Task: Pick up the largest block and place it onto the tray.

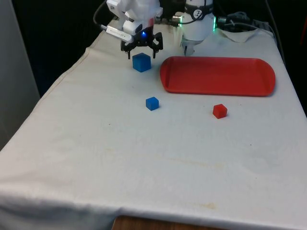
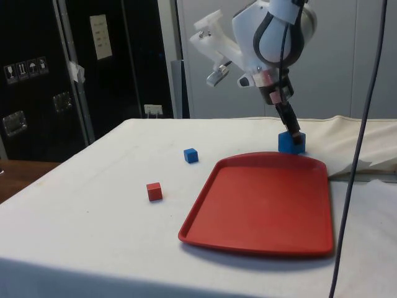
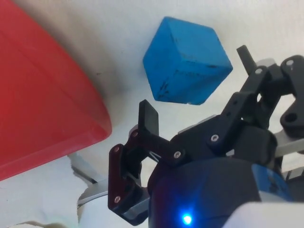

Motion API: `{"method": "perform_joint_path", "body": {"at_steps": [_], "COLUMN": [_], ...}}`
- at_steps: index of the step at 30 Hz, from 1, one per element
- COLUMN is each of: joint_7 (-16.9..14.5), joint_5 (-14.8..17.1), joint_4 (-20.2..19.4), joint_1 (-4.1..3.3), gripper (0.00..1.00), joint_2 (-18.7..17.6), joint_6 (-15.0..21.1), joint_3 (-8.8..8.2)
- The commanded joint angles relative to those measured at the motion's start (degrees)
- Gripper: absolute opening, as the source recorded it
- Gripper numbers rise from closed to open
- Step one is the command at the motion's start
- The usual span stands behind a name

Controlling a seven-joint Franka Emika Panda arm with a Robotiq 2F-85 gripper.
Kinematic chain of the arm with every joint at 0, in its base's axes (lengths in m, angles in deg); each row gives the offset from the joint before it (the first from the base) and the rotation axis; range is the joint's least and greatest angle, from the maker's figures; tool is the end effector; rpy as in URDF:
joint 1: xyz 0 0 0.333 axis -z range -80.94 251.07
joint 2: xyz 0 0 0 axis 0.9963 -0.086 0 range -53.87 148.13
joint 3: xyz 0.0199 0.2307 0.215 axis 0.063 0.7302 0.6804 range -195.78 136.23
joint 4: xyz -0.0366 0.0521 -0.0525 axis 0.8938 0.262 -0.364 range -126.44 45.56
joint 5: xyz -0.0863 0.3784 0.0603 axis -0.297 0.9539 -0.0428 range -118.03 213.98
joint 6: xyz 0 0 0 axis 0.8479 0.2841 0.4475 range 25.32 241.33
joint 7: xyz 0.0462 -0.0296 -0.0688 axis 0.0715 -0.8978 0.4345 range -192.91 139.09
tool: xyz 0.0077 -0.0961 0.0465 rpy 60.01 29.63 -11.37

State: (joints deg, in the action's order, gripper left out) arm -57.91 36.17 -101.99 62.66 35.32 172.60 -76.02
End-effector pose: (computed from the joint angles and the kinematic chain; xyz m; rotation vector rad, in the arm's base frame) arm 0.3572 -0.1753 0.1787 2.9649 0.4540 -0.5005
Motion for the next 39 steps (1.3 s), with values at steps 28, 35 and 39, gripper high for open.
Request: {"method": "perform_joint_path", "body": {"at_steps": [28, 35, 39], "joint_7": [-4.4, -4.2, -4.2], "joint_5": [0.1, -0.1, -0.1], "joint_4": [-1.3, -1.4, -1.4], "joint_1": [-0.11, -0.29, -0.34], "gripper": [1.0, 0.27, 0.02], "joint_2": [-4.3, -4.4, -4.4], "joint_6": [7.2, 7.3, 7.3], "joint_3": [0.86, 0.74, 0.69]}}
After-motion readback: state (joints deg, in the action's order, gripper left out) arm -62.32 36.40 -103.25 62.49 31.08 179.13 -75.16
